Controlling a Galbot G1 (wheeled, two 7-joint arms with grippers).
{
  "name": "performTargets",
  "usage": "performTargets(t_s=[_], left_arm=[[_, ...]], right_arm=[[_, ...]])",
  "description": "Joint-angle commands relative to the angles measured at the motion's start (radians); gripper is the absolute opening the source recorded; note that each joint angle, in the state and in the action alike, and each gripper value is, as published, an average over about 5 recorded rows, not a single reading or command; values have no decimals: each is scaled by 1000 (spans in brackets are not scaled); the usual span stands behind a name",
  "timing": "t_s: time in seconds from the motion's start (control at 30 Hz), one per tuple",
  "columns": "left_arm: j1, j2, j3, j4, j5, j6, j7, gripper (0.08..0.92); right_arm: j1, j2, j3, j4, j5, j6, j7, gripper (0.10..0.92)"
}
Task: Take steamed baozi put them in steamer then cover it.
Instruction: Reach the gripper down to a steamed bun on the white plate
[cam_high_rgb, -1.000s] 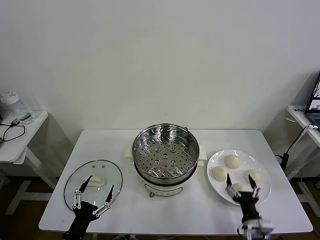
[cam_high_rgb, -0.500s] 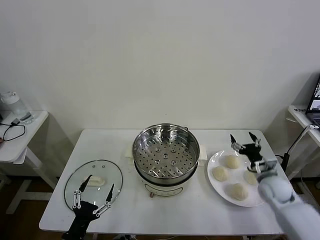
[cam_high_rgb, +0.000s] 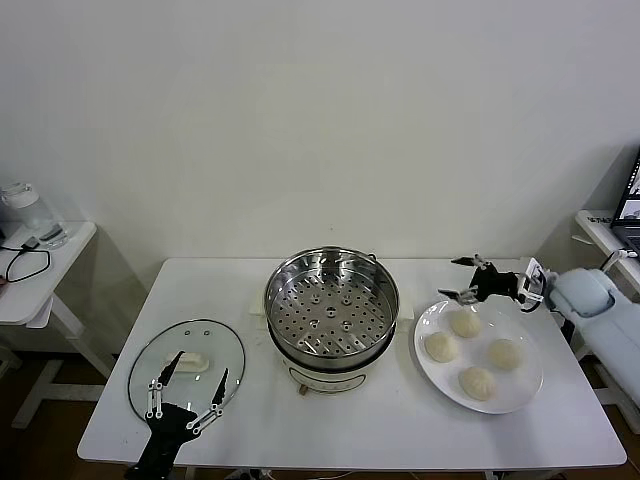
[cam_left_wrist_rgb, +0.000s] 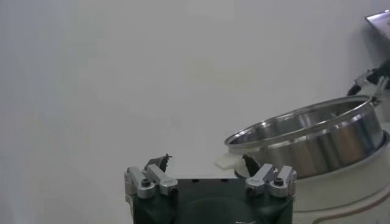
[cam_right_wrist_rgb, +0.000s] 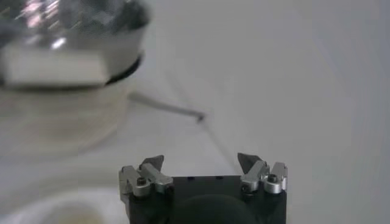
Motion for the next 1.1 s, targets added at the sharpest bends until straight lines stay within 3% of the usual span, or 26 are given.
performTargets(t_s=[0.03, 0.9, 1.1], left_arm=[[2, -7, -3, 2, 6, 1, -8, 823], [7, -27, -19, 9, 23, -3, -22, 823], [6, -29, -22, 8, 23, -4, -25, 823]], right_arm=[[242, 40, -237, -161, -310, 43, -306, 823], [203, 232, -219, -339, -403, 75, -227, 822], [203, 248, -228, -343, -409, 76, -223, 778]])
